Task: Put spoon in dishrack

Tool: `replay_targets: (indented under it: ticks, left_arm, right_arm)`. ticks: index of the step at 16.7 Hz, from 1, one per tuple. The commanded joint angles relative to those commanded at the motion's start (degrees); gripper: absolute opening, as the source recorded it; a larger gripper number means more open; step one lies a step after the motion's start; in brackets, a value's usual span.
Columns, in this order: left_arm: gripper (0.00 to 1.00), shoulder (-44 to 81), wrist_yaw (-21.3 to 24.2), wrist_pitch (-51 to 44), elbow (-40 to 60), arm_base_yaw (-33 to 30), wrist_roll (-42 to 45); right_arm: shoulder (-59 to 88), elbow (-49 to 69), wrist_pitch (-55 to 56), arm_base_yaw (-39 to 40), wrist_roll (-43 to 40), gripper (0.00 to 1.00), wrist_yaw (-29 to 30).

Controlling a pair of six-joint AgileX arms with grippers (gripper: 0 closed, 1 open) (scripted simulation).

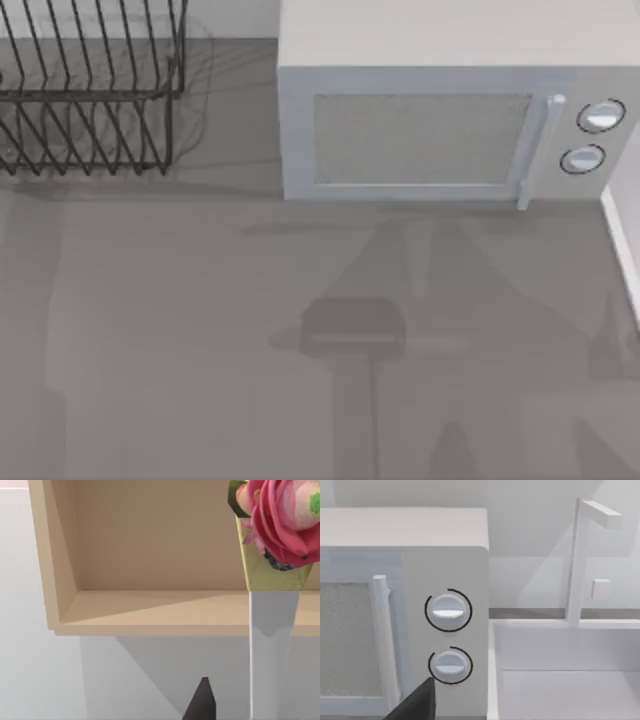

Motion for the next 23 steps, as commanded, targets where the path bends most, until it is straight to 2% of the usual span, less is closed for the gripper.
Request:
replay_targets:
  ticks: [5,8,11,16,23]
  left_arm:
    - [0.00,18.19,-2.00,24.13,-4.63,-2.46,0.23]
    - [0.00,25.79,-3.07,34.16,-7.35,-3.76,0.15]
    - [0.00,29.55,-3.73,38.81,-8.93,-4.45,0.01]
    - [0.00,29.78,-3.77,39.10,-9.04,-4.49,0.00]
    - [0.53,29.78,-3.77,39.10,-9.04,-4.49,0.00]
  right_arm:
    - [0.00,0.00,0.00,0.00,0.00,1.00,0.00]
    - [0.00,0.00,0.00,0.00,0.00,1.00,0.00]
    - [0.00,0.00,0.00,0.00,0.00,1.00,0.00]
    - [0.00,0.00,0.00,0.00,0.00,1.00,0.00]
    - [0.00,0.00,0.00,0.00,0.00,1.00,0.00]
